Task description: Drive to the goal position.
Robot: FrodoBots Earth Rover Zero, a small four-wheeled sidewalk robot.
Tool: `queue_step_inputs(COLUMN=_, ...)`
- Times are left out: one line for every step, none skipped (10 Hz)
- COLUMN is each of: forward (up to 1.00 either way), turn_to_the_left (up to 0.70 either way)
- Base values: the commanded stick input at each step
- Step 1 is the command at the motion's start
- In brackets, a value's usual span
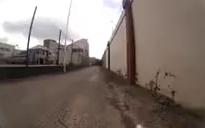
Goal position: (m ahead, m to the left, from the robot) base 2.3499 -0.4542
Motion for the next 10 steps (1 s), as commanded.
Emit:
queue_step_inputs(forward=0.30, turn_to_the_left=0.03)
queue_step_inputs(forward=0.30, turn_to_the_left=0.14)
queue_step_inputs(forward=0.30, turn_to_the_left=0.24)
queue_step_inputs(forward=0.30, turn_to_the_left=0.34)
queue_step_inputs(forward=0.30, turn_to_the_left=0.44)
queue_step_inputs(forward=0.30, turn_to_the_left=0.54)
queue_step_inputs(forward=0.30, turn_to_the_left=0.60)
queue_step_inputs(forward=0.30, turn_to_the_left=0.60)
queue_step_inputs(forward=0.30, turn_to_the_left=0.60)
queue_step_inputs(forward=0.30, turn_to_the_left=0.59)
